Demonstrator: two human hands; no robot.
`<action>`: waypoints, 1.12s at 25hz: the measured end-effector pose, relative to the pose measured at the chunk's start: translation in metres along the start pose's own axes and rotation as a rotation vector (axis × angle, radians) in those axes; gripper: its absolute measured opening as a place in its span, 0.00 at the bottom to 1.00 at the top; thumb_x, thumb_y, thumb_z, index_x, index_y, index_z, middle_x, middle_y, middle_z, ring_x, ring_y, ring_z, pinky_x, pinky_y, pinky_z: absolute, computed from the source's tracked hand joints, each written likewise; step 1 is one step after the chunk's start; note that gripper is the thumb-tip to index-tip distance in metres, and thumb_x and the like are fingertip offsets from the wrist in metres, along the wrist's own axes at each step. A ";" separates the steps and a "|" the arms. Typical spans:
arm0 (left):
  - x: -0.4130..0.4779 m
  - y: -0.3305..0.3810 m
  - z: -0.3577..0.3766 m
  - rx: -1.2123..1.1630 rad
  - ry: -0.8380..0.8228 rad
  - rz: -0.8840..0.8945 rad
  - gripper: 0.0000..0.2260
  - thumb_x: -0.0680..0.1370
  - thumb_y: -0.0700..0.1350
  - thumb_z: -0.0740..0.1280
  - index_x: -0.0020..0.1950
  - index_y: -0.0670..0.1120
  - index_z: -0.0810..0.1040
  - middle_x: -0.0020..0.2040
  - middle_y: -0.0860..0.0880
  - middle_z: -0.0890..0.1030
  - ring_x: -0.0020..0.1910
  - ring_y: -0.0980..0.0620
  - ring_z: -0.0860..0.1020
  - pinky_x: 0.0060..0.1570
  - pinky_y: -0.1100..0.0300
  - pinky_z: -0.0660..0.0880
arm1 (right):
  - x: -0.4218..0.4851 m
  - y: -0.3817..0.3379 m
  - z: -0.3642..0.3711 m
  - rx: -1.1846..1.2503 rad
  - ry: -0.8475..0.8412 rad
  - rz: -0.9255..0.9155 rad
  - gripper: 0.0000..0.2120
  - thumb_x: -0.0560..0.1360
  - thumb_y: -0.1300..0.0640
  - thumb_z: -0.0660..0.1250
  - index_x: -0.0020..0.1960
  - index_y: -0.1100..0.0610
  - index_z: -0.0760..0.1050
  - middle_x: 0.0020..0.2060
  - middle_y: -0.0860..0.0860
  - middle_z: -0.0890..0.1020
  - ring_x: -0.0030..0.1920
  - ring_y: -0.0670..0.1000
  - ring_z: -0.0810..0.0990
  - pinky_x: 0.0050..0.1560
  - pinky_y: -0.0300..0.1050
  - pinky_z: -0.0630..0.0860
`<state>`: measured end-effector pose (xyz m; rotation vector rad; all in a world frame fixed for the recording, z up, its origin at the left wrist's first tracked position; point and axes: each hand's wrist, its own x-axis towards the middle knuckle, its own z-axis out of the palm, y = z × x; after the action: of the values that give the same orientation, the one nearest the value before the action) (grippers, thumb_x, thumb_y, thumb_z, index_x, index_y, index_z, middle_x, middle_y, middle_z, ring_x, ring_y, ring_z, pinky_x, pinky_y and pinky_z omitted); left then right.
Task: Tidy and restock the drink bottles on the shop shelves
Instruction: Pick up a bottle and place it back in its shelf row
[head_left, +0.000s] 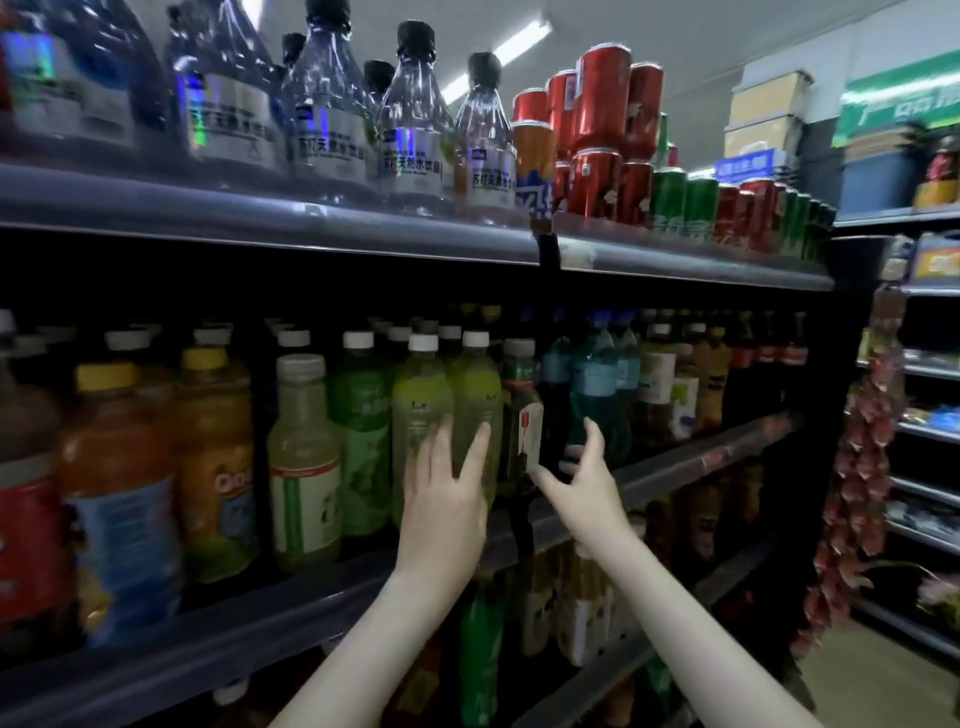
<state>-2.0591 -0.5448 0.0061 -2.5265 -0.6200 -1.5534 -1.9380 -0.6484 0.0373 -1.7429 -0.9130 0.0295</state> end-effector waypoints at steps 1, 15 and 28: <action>0.002 0.001 0.010 0.060 0.010 -0.023 0.32 0.69 0.38 0.74 0.71 0.45 0.69 0.68 0.35 0.68 0.66 0.35 0.67 0.61 0.35 0.70 | 0.019 0.009 0.003 0.006 -0.045 -0.002 0.42 0.76 0.53 0.69 0.77 0.48 0.43 0.74 0.53 0.61 0.71 0.53 0.65 0.65 0.47 0.67; -0.014 0.012 0.024 0.406 -0.056 -0.056 0.25 0.75 0.44 0.64 0.73 0.47 0.68 0.72 0.45 0.69 0.75 0.41 0.55 0.70 0.38 0.56 | 0.074 0.047 0.012 0.124 -0.206 -0.080 0.41 0.72 0.56 0.72 0.76 0.51 0.51 0.64 0.55 0.74 0.64 0.57 0.74 0.55 0.44 0.72; -0.223 0.080 -0.167 -0.465 -0.260 -0.904 0.44 0.68 0.50 0.76 0.65 0.77 0.45 0.58 0.60 0.78 0.54 0.61 0.79 0.55 0.54 0.77 | -0.237 0.004 0.036 0.328 -0.789 -0.038 0.31 0.67 0.56 0.77 0.64 0.48 0.66 0.50 0.39 0.80 0.48 0.34 0.79 0.44 0.31 0.78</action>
<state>-2.2530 -0.7307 -0.1015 -3.0111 -1.8244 -1.7402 -2.1183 -0.7582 -0.0775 -1.3972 -1.4064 0.8433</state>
